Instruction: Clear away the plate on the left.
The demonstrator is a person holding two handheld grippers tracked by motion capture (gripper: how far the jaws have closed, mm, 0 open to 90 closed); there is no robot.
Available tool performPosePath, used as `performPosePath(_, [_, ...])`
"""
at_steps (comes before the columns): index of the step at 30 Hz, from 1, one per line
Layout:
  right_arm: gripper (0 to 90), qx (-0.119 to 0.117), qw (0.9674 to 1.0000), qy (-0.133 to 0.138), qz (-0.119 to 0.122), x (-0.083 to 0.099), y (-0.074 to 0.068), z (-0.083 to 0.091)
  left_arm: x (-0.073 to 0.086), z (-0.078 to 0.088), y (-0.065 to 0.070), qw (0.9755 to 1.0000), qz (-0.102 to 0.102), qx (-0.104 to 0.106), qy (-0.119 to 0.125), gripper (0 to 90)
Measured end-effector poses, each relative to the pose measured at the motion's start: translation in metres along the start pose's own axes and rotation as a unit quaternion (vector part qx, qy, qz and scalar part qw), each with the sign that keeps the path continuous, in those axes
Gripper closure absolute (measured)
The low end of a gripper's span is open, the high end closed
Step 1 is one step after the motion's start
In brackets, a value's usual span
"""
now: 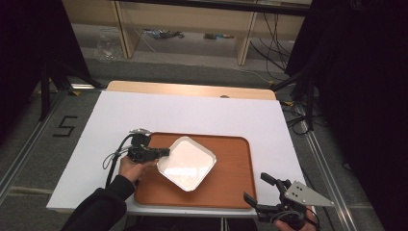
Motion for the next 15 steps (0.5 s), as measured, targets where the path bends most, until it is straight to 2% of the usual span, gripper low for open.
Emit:
performPosePath(1, [15.9, -0.014, 0.9998, -0.001, -0.016, 0.000, -0.003, -0.001, 0.001, -0.002, 0.002, 1.0000, -0.002, 0.002, -0.001, 88.6])
performPosePath(2, [15.9, -0.009, 0.9999, 0.004, -0.003, 0.000, -0.001, -0.001, 0.001, -0.003, 0.003, 1.0000, -0.001, 0.004, -0.004, 88.6])
performPosePath(4, [15.9, -0.002, 1.0000, 0.002, 0.002, 0.000, 0.000, 0.000, 0.003, -0.006, 0.005, 1.0000, -0.002, 0.001, -0.006, 88.6])
performPosePath(5, [16.0, -0.006, 0.9999, 0.009, -0.001, 0.000, -0.001, -0.002, 0.003, -0.007, 0.006, 0.9999, -0.002, 0.004, -0.009, 88.6])
performPosePath(7, [15.9, -0.010, 0.9999, 0.004, 0.000, 0.000, -0.001, -0.002, 0.005, -0.011, 0.008, 0.9999, -0.004, 0.006, -0.011, 88.6])
performPosePath(9, [16.0, -0.006, 0.9999, 0.011, -0.002, -0.001, -0.001, -0.002, 0.006, -0.013, 0.010, 0.9999, -0.005, 0.004, -0.016, 88.6])
performPosePath(10, [16.0, 0.004, 0.9999, -0.008, 0.005, 0.000, 0.001, 0.001, 0.007, -0.014, 0.011, 0.9998, -0.005, 0.003, -0.017, 88.6])
performPosePath(11, [15.9, 0.008, 0.9999, -0.011, 0.002, 0.001, 0.001, 0.002, 0.007, -0.016, 0.012, 0.9998, -0.005, 0.003, -0.017, 88.6])
performPosePath(12, [15.9, -0.006, 0.9999, -0.001, -0.010, 0.000, -0.001, 0.000, 0.008, -0.017, 0.012, 0.9997, -0.007, 0.006, -0.021, 88.6])
performPosePath(14, [15.9, -0.006, 1.0000, 0.000, -0.007, 0.000, -0.001, 0.000, 0.009, -0.019, 0.012, 0.9997, -0.008, 0.003, -0.025, 88.6])
performPosePath(15, [15.9, -0.008, 0.9999, 0.013, -0.003, -0.001, -0.001, -0.002, 0.010, -0.020, 0.012, 0.9997, -0.007, -0.003, -0.023, 88.6])
Point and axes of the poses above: each handheld gripper's, and its own axes: z roughly backward along the jaws, x roughly out of its underside, y roughly to its right, the point moved 5 cm from there along -z, roughly forward along the jaws, and after that the axes turned 2 degrees about x, right-handed, at the moved point
